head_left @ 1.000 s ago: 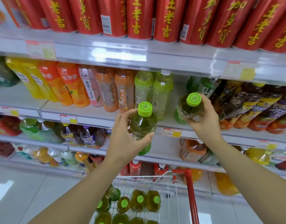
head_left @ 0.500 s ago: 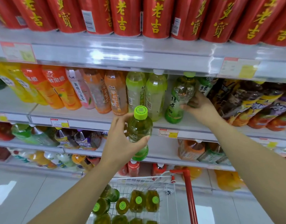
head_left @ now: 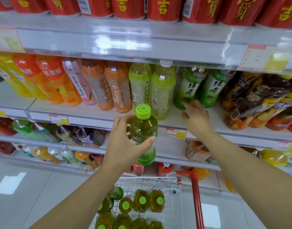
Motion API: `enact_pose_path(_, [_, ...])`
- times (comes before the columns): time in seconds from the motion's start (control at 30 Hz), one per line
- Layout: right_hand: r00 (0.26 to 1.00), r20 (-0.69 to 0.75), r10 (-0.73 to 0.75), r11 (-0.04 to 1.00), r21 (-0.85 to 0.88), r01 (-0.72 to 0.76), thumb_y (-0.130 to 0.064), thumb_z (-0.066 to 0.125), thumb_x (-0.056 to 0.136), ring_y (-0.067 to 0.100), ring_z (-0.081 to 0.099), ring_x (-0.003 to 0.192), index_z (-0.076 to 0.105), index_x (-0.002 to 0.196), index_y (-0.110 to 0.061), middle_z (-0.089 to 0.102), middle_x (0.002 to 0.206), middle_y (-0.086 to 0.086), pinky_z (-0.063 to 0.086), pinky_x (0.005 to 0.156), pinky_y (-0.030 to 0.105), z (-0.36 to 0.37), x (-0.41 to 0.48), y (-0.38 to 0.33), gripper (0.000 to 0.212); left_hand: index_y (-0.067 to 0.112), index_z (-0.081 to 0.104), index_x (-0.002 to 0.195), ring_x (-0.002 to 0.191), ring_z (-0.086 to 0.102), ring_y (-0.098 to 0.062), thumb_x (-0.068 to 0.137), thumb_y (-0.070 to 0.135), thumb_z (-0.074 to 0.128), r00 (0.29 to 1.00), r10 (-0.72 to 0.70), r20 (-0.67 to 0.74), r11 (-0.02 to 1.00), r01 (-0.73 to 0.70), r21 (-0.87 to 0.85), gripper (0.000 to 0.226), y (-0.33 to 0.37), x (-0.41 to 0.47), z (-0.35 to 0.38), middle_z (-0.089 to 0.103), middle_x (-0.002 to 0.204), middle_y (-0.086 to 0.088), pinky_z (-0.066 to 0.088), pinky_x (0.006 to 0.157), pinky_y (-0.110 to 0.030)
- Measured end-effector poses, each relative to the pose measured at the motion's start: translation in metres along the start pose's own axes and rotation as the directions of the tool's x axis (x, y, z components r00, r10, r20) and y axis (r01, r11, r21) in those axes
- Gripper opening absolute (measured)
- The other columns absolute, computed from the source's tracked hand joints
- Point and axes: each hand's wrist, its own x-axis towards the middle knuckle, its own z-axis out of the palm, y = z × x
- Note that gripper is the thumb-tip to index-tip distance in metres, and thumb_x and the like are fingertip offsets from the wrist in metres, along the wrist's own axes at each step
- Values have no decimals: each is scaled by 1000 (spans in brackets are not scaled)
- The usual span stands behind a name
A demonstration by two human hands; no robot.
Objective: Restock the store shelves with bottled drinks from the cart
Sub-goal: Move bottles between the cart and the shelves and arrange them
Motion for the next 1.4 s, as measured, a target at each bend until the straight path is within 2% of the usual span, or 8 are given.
enact_pose_path(0.17, [985,163,61,996,-69,-50,-25,46,95,32,36,131,26,146,-24,32,150,7,33,106,41,1,23,12,56,50,40,106,104,52,0,66,33,81,1000,7,-11,1000,-7,11,60,4,2,1,44,110,19,48,93,-26])
enact_pose_path(0.37, [979,183,-95,808,588,-32,-6,62,82,2,57,84,50,126,-28,62,117,-4,40,74,7,-36,-59,-9,51,46,42,107,102,53,-2,64,36,81,999,12,-34,998,-14,-57,59,25,6,24,45,111,15,50,91,-30])
enact_pose_path(0.57, [988,131,-85,662,748,-42,-22,81,67,-7,57,97,49,117,-34,60,112,-14,43,74,5,-45,-99,-32,60,46,39,98,99,54,3,61,35,84,997,-36,-68,987,25,-159,59,62,17,66,50,112,10,46,79,-10])
enact_pose_path(0.7, [998,36,48,674,737,-59,-15,81,66,-13,58,80,54,93,-32,62,88,-17,41,64,5,-57,-91,-25,43,46,40,100,102,53,1,59,39,84,999,48,-9,986,-49,-159,61,75,19,72,51,111,10,45,82,-12])
enact_pose_path(0.83, [996,55,64,587,805,-82,-9,82,66,-8,62,87,60,107,-22,68,94,-17,48,71,9,-67,-76,-7,48,43,43,113,108,52,-2,70,46,76,969,154,193,986,-137,-96,54,63,29,58,48,113,14,44,93,-20])
enact_pose_path(1.07, [991,-52,127,676,735,-48,-16,83,67,14,59,110,52,124,-8,64,116,3,46,99,31,-57,-31,-3,65,18,41,138,132,34,-21,90,28,59,963,-64,261,921,-44,387,52,-11,32,36,36,142,-3,28,106,-28])
enact_pose_path(1.2, [992,-73,98,744,668,-25,-6,78,71,9,51,100,42,127,-2,53,108,-2,38,76,-2,-50,-17,-10,67,18,30,145,140,20,-24,90,29,58,941,-133,312,869,-41,494,63,-26,33,28,22,153,-6,21,111,-32])
enact_pose_path(1.4, [977,130,171,698,684,-213,-4,68,75,16,55,94,39,129,-10,54,102,2,40,72,18,-50,5,-10,61,21,21,148,145,9,-24,92,34,56,909,-168,381,832,-76,549,68,-38,40,24,10,158,-2,14,115,-34])
